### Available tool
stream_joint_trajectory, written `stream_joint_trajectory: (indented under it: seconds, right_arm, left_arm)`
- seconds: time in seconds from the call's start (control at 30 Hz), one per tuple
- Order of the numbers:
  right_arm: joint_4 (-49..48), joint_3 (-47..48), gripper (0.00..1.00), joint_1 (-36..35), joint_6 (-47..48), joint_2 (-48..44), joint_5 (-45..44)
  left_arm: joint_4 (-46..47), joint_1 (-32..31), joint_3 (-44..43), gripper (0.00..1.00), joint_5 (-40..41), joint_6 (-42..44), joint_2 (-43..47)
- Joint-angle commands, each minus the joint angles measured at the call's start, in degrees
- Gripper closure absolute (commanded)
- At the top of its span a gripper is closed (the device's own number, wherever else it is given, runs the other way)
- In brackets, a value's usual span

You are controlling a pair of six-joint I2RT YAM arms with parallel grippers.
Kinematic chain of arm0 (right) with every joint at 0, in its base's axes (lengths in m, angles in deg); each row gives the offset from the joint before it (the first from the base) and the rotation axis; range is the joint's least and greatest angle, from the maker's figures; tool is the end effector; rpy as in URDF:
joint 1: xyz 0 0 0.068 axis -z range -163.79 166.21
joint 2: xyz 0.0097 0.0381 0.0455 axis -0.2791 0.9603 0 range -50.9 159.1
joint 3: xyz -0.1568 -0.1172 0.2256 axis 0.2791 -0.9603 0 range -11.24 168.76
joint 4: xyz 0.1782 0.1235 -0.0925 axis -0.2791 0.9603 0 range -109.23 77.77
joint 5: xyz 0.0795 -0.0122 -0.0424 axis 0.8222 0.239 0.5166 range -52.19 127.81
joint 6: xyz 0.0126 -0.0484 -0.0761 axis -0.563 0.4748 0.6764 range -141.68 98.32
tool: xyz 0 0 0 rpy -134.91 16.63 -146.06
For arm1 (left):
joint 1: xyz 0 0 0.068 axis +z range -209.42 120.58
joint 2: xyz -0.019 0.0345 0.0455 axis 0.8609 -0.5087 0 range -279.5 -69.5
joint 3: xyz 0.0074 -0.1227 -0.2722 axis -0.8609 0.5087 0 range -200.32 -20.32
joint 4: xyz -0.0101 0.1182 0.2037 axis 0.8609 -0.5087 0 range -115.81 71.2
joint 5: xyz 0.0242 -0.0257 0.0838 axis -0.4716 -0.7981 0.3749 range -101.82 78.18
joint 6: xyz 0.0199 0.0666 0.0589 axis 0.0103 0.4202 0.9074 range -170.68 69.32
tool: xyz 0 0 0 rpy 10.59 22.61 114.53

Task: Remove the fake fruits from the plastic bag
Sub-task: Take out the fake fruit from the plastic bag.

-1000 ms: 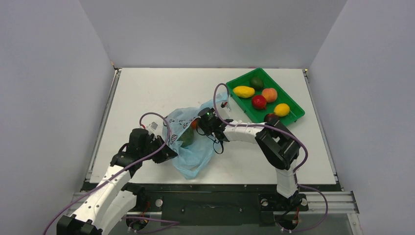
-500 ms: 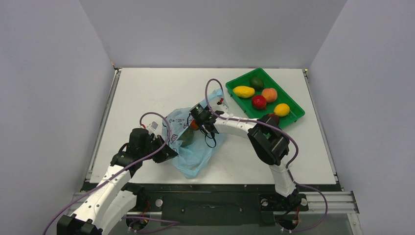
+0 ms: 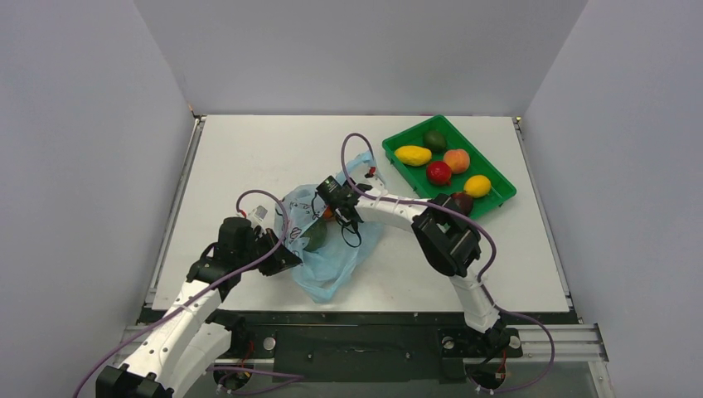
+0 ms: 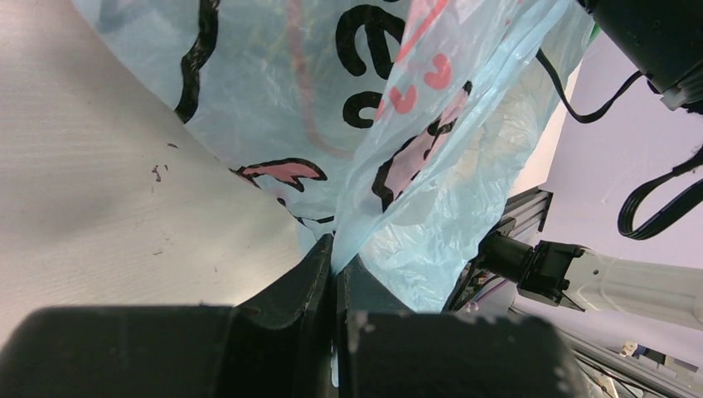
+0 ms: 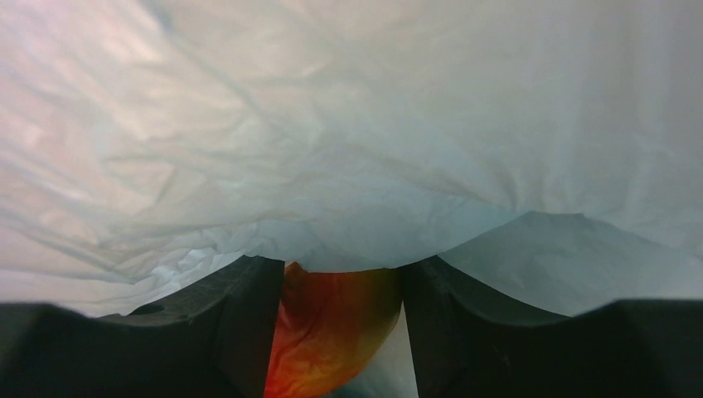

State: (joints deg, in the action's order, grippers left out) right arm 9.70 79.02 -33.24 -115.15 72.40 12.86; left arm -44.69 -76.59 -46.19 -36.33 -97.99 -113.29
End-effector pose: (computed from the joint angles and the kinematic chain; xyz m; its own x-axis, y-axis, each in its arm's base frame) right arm 0.3278 0.3302 0.1577 -0.5242 0.7793 -0.3433 0.6067 0.6247 0.4916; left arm 0.1263 -0.0744 0.2023 -0.8561 -0.4356 -0.2783 -0.1102 0.6798 -0.7251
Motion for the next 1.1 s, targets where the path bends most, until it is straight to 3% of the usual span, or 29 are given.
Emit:
stream_joint_trajectory:
  seconds: [0.0, 0.13, 0.3, 0.37, 0.47, 0.57, 0.9, 1.07]
  right_arm:
    - [-0.8, -0.49, 0.52, -0.85, 0.89, 1.34, -1.19]
    - [-2.76, -0.81, 0.5, -0.23, 2.53, 2.18, 0.86]
    - [-6.35, -3.26, 0.57, -0.22, 5.06, -2.32, 1.09]
    - [-6.7, -3.33, 0.65, -0.29, 6.44, -4.42, 1.26]
    - [-7.19, -4.03, 0.86, -0.38, 7.49, -7.58, 2.19]
    - [-7.67, -5.43, 0.92, -0.25, 6.32, -9.67, 3.99]
    - [-13.18, -9.28, 0.97, -0.37, 10.22, -15.33, 9.51]
    - [-25.63, -15.48, 0.97, 0.21, 16.73, -18.31, 15.89]
  left_arm:
    - [2.94, -0.23, -1.78, 1.0, -0.79, 0.93, 0.4]
    - [2.68, -0.23, -1.57, 1.0, -0.69, 0.97, 0.65]
    - [2.66, -0.23, -1.02, 1.0, -0.34, 0.83, 1.04]
    - [2.81, -0.23, -0.95, 1.0, -0.09, 0.77, 0.97]
    - [2.72, -0.23, -1.13, 1.0, 0.48, 0.76, 0.93]
    - [3.08, -0.21, -1.43, 1.0, 1.18, 0.69, 0.77]
    - [3.29, -0.23, -2.82, 1.0, 1.2, 1.07, -0.77]
    - [3.39, -0.23, -2.56, 1.0, 1.43, 1.28, -1.1]
